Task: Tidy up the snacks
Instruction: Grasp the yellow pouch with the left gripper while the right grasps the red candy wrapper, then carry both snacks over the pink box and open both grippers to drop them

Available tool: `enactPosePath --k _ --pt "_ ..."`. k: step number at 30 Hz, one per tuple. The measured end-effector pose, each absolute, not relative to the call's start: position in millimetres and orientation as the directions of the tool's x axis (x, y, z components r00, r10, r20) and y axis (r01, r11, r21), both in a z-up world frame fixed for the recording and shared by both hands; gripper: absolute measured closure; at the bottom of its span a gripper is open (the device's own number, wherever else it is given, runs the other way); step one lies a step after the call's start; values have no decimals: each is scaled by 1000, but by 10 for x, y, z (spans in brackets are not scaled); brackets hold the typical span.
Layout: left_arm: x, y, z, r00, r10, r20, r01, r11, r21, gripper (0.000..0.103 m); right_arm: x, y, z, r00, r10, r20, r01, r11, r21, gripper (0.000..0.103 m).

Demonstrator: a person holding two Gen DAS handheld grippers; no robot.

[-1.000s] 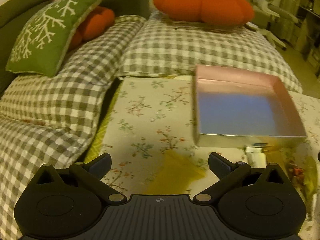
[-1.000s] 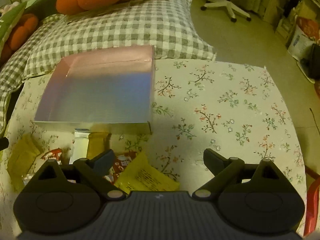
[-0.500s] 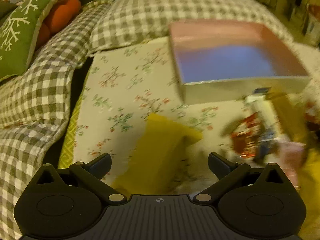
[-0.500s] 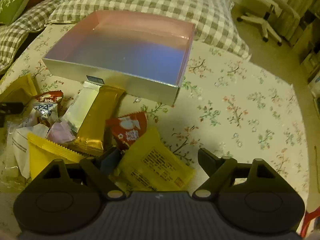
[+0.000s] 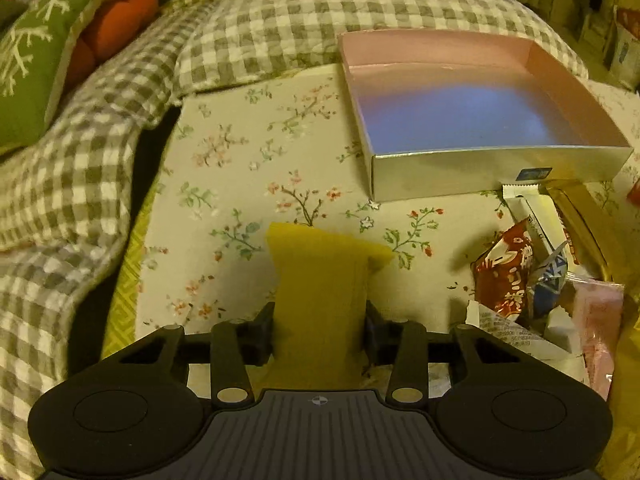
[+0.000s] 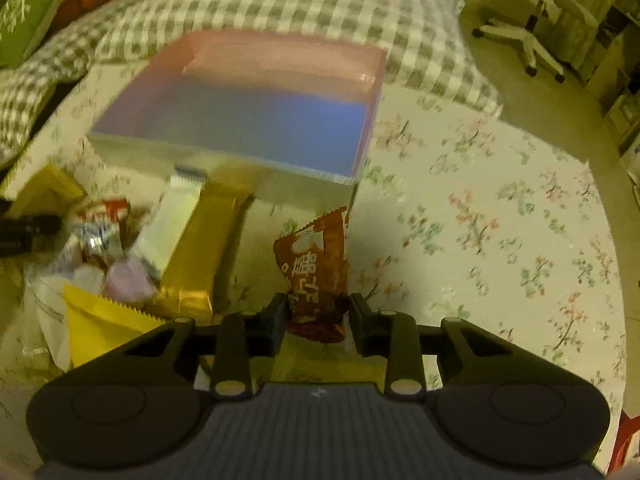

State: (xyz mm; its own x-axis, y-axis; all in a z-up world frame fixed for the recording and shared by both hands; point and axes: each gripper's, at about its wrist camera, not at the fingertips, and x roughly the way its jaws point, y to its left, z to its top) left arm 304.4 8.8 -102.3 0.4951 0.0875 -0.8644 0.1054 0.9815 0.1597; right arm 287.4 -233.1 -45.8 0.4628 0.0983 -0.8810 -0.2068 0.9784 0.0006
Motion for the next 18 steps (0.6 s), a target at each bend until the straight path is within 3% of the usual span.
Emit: enactPosePath --k 4,11,14,18 --pt "3026 70 -728 560 80 -825 82 985 151 64 2903 -2385 -351 498 126 -858 -194 981 31 73" --pt "3235 15 -250 654 -29 -756 50 999 5 64 3061 -2393 -99 542 188 -819 -188 977 99 73" --pt "3439 -132 -187 687 -46 -725 69 998 2 64 3215 -2440 -14 566 191 -802 -168 979 115 73" --pt "3731 -276 -287 676 -116 -728 74 993 -90 64 3521 -2549 -142 554 240 -798 -113 970 213 73"
